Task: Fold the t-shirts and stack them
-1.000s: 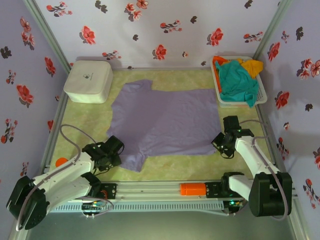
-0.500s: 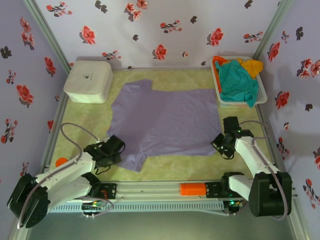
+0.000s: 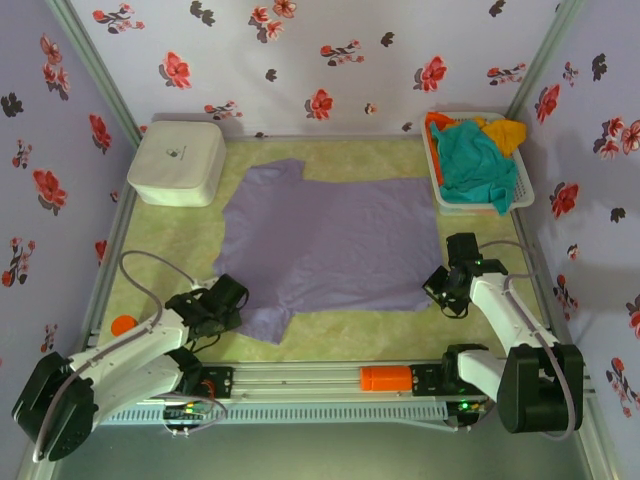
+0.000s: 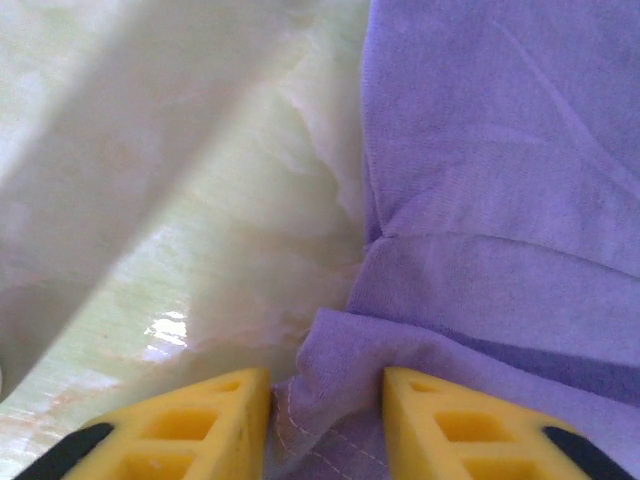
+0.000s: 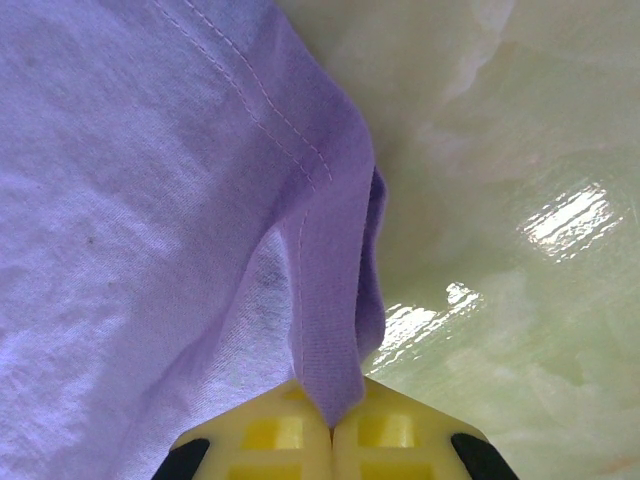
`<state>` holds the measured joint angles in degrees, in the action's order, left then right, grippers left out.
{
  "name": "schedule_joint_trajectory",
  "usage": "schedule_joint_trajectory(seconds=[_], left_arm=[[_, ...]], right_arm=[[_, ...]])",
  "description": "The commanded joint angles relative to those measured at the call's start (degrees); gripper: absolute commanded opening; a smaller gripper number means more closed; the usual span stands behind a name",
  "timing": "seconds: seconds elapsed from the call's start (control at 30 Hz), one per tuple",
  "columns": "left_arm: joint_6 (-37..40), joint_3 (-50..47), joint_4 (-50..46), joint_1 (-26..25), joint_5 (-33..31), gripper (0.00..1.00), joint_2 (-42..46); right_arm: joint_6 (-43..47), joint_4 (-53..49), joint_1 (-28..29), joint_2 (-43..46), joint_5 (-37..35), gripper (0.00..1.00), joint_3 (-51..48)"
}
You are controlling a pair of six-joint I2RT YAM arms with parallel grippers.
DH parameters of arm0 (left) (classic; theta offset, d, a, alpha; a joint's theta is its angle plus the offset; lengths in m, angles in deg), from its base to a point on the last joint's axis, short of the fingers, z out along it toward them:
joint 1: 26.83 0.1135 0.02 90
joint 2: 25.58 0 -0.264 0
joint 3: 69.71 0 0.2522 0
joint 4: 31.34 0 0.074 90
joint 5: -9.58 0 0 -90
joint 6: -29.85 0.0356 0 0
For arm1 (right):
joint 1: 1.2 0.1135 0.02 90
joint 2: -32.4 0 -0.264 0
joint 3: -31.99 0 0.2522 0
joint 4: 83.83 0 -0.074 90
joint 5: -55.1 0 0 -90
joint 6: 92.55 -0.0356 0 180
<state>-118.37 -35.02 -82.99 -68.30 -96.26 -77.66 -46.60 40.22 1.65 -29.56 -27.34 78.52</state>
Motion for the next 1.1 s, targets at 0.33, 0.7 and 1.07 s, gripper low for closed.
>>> schedule_joint_trajectory(seconds=[0.33, 0.7, 1.07], left_arm=[[-0.60, 10.59, -3.50, -0.22, 7.45, 0.00, 3.84], [16.56, 52.37, -18.11, 9.66, 6.16, 0.00, -6.90], [31.13, 85.06, -23.11, 12.88, 6.82, 0.00, -7.74]], right_arm=[[2.41, -0.33, -0.57, 4.65, 2.85, 0.00, 4.37], [4.57, 3.17, -0.48, 6.44, 6.83, 0.00, 25.90], [6.96, 2.17, -0.39, 6.56, 13.46, 0.00, 48.95]])
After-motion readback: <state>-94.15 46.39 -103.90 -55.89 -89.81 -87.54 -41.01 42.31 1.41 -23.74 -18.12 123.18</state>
